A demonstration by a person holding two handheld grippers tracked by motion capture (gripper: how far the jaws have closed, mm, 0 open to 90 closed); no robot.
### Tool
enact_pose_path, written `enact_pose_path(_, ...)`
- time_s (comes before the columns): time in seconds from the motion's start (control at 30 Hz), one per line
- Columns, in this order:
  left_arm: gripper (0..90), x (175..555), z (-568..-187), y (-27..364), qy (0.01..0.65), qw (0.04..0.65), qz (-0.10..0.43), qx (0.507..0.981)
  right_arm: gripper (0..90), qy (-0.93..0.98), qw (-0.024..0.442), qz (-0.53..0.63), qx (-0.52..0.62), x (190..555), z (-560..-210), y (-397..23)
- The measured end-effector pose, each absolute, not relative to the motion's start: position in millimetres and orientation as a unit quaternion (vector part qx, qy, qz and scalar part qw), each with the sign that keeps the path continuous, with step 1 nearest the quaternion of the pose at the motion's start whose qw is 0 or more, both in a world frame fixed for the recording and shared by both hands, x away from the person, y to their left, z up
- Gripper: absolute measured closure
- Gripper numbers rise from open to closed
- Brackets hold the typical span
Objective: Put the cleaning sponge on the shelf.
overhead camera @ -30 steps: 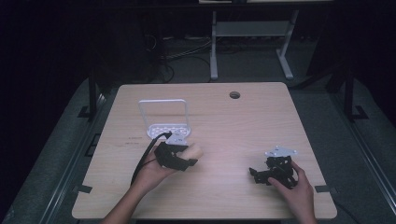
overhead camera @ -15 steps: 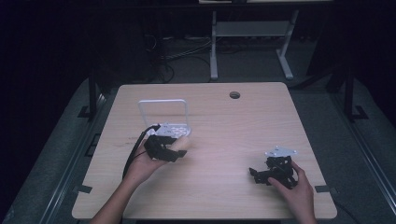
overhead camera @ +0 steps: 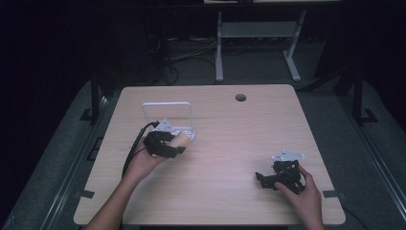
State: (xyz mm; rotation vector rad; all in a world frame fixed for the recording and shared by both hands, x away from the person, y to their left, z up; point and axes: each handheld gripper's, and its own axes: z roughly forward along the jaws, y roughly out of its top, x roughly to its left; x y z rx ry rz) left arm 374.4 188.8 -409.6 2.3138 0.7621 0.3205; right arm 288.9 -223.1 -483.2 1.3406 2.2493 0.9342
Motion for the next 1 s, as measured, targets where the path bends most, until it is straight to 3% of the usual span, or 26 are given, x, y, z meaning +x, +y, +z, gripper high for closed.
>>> enact_pose_path(1.0,38.8,421.9,-436.2,190.2,0.332,0.295,0.144,0.884,0.0,0.796,0.180,0.330,0.474,288.9,-483.3,-223.2)
